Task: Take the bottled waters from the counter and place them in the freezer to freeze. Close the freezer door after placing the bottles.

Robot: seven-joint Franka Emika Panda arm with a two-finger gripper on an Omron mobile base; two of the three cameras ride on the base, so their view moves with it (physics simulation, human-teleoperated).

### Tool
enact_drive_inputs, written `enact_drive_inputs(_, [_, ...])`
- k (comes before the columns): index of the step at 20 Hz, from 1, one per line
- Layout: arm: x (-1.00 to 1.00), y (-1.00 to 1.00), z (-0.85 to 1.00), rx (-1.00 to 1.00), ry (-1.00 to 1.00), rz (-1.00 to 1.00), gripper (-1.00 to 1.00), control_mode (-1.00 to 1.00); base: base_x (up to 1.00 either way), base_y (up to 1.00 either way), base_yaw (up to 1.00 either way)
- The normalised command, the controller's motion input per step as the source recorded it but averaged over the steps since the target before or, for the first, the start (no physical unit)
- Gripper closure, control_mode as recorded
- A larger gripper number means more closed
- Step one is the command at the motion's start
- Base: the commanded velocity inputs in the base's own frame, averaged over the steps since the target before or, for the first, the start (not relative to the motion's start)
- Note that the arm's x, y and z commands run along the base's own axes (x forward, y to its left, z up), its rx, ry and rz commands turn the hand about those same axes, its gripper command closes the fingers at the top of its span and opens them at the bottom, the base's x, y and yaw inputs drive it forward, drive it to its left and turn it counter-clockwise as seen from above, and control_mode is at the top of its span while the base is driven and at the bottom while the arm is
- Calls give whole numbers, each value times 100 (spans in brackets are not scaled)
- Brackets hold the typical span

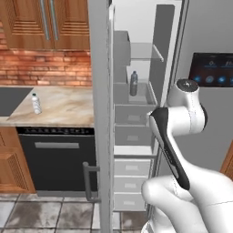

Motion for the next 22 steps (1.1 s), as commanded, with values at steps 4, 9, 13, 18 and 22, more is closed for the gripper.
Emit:
enact_drive_inputs(4, [0,0,0,0,0,0,-100,100,-51,32,0])
enact_drive_inputs(9, [0,0,0,0,0,0,-100,100,-41,70,0])
enact_drive_inputs(13, [0,0,0,0,0,0,-100,100,-25,97,0])
enact_drive_inputs(18, [0,0,0,0,0,0,-100,100,-8,100,-5])
enact_drive_inputs(22, [0,0,0,0,0,0,-100,100,1,100,-9])
